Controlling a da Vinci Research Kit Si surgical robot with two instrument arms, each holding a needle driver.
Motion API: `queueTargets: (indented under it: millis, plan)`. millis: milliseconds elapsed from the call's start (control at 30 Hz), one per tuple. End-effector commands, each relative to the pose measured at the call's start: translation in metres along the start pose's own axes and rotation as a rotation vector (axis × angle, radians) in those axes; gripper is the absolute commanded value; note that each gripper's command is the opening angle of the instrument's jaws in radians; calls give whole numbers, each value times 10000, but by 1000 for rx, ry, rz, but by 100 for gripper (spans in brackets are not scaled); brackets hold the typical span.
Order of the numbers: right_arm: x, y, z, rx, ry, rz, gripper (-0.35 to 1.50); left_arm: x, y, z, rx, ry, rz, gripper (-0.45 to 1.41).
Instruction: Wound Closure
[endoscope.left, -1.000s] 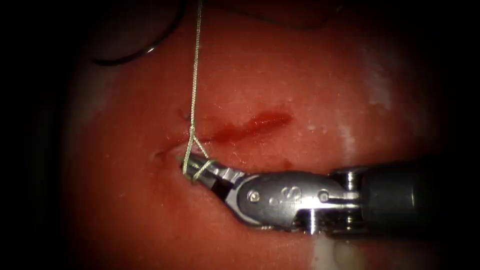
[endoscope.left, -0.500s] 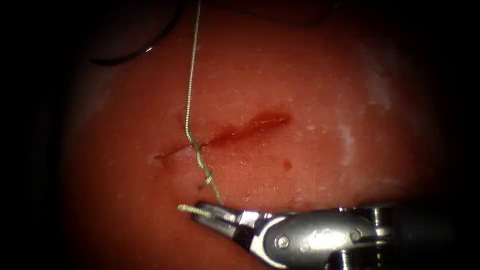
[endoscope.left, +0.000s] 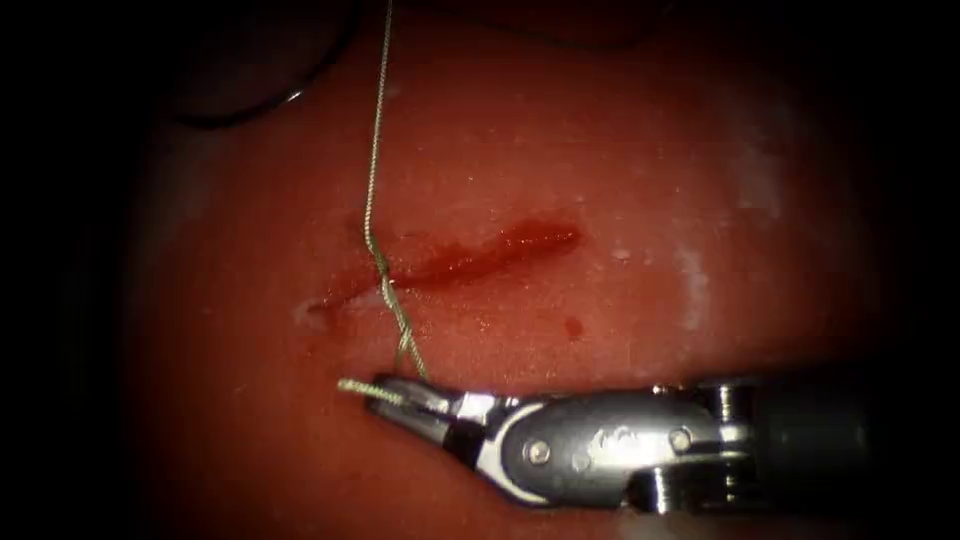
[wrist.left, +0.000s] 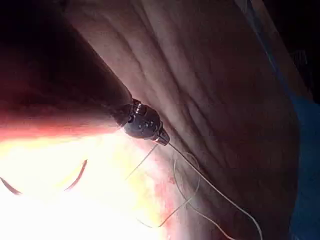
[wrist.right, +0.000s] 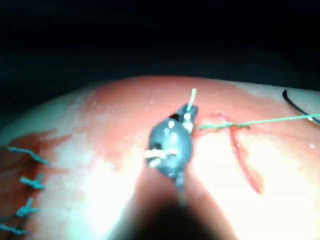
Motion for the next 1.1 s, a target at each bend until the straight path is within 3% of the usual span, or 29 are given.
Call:
queueTargets:
  millis: [33, 300, 600, 833, 1100]
  plan:
    - [-3, -5, 14, -1, -2, -3, -35, 0, -4, 8, 6, -1, 8, -35]
    - [-27, -28, 27, 35, -41, -26, -35, 10, -18, 10, 32, -26, 56, -35]
    - [-23, -46, 19, 60, -50, -20, -35, 11, -21, 29, 46, -77, 96, -35]
    - [-22, -45, 21, 59, -50, -20, -35, 24, -40, 24, 67, -95, 109, -35]
    - [-27, -53, 20, 75, -73, -14, -35, 20, -34, 37, 78, -131, 117, -35]
